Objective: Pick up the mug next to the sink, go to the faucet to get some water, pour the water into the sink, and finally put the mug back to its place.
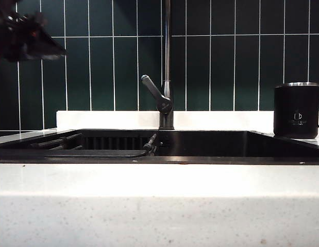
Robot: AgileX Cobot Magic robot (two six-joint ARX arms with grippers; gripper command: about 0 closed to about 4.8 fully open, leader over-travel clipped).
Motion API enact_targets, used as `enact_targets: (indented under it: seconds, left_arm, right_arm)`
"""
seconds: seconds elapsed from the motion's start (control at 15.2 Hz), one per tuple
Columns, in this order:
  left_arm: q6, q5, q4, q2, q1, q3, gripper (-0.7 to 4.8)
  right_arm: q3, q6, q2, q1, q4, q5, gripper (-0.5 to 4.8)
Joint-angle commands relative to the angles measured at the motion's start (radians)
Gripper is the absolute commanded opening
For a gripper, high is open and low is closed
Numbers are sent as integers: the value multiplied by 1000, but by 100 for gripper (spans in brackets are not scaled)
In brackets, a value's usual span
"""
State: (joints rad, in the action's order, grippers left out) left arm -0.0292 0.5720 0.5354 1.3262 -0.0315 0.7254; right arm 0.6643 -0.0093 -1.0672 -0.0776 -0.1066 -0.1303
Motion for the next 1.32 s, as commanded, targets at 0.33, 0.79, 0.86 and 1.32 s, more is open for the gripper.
enact_targets:
  seconds: [0.33,0.79,0.86,1.32]
  left_arm:
    - [-76,15,9,57,-26,10,131]
    - [-76,61,20,108,-26,39,131]
    - [-76,61,21,115,-26,40,131]
    - [-76,106,28,159,-26,47,131]
  right_arm:
    - [13,-2,-222,1,-129,-32,244]
    - [13,-2,-369,1,-290,-37,242]
    - [13,-2,-380,0,-312,-38,242]
    - [13,-2,-482,-2,-483,-82,242]
